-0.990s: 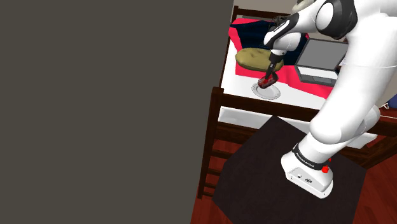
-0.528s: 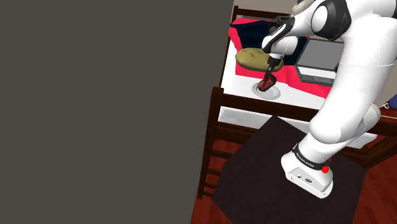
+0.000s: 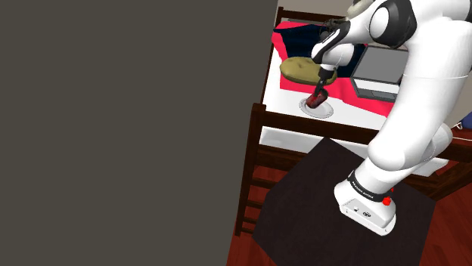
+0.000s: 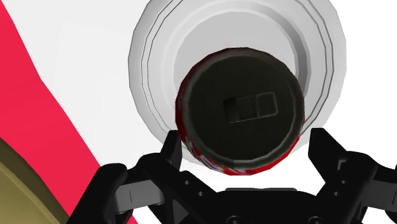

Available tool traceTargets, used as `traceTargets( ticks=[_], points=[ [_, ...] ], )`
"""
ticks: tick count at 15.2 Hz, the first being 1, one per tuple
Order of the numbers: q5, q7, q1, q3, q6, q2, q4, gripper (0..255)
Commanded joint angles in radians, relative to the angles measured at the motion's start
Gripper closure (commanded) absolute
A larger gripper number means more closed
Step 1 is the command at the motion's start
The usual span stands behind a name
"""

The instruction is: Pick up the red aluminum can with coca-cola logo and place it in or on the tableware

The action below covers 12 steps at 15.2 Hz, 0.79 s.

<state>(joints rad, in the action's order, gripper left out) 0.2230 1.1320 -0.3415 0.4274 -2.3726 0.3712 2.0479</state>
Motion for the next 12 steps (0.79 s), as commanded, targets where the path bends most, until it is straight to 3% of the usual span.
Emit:
traceTargets(
  ticks=[1, 3, 7, 12],
  points=[
    [0.000, 0.000, 0.000, 0.000, -0.001, 0.000, 0.001, 0],
    [-0.001, -0.002, 0.001, 0.000, 0.001, -0.001, 0.000, 0],
    [-0.057, -0.039, 0.022, 0.027, 0.104, -0.086, -0.027, 0],
    [-0.057, -0.039, 0.021, 0.027, 0.104, -0.086, -0.027, 0]
  ],
)
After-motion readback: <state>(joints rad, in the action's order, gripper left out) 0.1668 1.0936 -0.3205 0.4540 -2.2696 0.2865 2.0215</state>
